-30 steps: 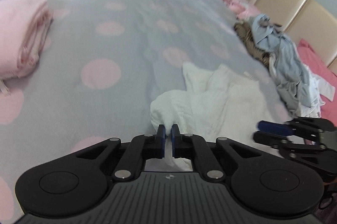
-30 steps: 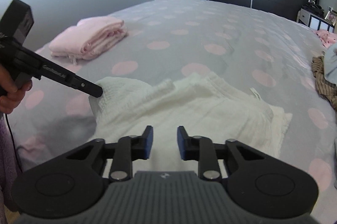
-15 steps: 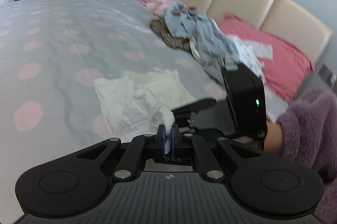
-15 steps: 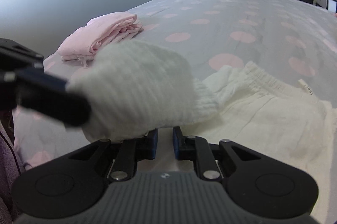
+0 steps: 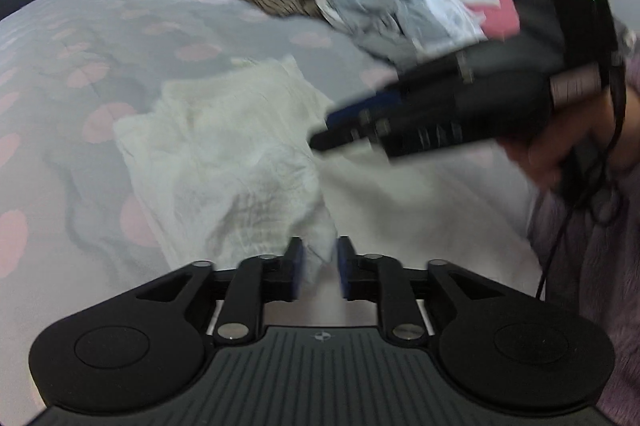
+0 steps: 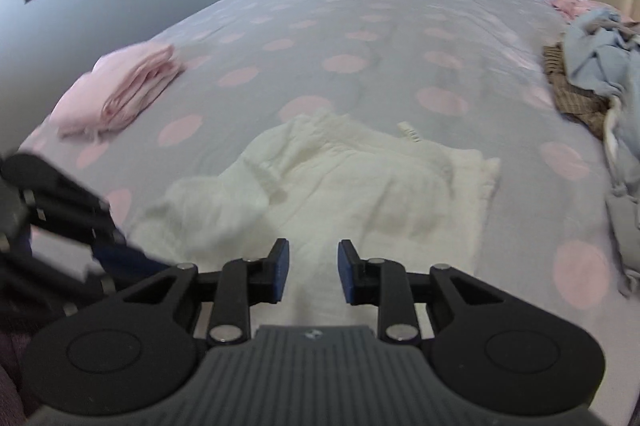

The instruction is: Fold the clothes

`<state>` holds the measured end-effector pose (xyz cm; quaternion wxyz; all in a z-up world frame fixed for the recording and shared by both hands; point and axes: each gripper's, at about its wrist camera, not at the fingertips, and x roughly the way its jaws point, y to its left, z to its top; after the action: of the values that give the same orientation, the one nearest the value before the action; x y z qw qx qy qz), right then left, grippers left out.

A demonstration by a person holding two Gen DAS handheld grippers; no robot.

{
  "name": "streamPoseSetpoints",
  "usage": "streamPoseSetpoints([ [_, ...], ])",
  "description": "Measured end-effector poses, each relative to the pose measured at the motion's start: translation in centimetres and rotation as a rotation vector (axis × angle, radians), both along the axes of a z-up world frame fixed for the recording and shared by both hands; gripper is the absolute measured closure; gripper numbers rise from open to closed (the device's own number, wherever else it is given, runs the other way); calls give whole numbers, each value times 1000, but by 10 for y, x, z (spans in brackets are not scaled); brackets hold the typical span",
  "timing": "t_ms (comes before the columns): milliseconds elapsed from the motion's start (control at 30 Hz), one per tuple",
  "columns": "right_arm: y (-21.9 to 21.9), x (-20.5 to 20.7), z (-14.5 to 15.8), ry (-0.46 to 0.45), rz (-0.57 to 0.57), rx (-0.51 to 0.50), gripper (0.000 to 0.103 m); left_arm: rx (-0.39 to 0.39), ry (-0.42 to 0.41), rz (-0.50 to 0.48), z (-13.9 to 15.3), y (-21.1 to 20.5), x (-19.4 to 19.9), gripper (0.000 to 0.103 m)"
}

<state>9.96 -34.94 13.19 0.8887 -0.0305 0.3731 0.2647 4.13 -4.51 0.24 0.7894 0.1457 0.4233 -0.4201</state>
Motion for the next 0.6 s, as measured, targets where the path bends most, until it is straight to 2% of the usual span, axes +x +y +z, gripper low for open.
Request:
streamPoseSetpoints([
  [133, -2, -3, 8, -19, 5, 28, 73, -66, -42, -53, 18, 6, -15, 72],
  [267, 3, -13, 11, -17, 49, 49, 72, -129, -122, 31, 41, 28, -15, 68],
  [333, 6, -18, 10, -16, 66, 43, 66, -114, -141, 134, 42, 38, -7, 68],
  [400, 9, -18, 4, -8, 60, 34, 66, -92, -118, 195, 34, 42, 4, 69],
  [500, 9, -10, -1, 11, 24, 70, 66, -44, -123, 238, 21, 38, 15, 75],
  [600, 8, 1, -1, 21, -16, 122, 66, -57, -135, 276, 21, 38, 27, 75],
])
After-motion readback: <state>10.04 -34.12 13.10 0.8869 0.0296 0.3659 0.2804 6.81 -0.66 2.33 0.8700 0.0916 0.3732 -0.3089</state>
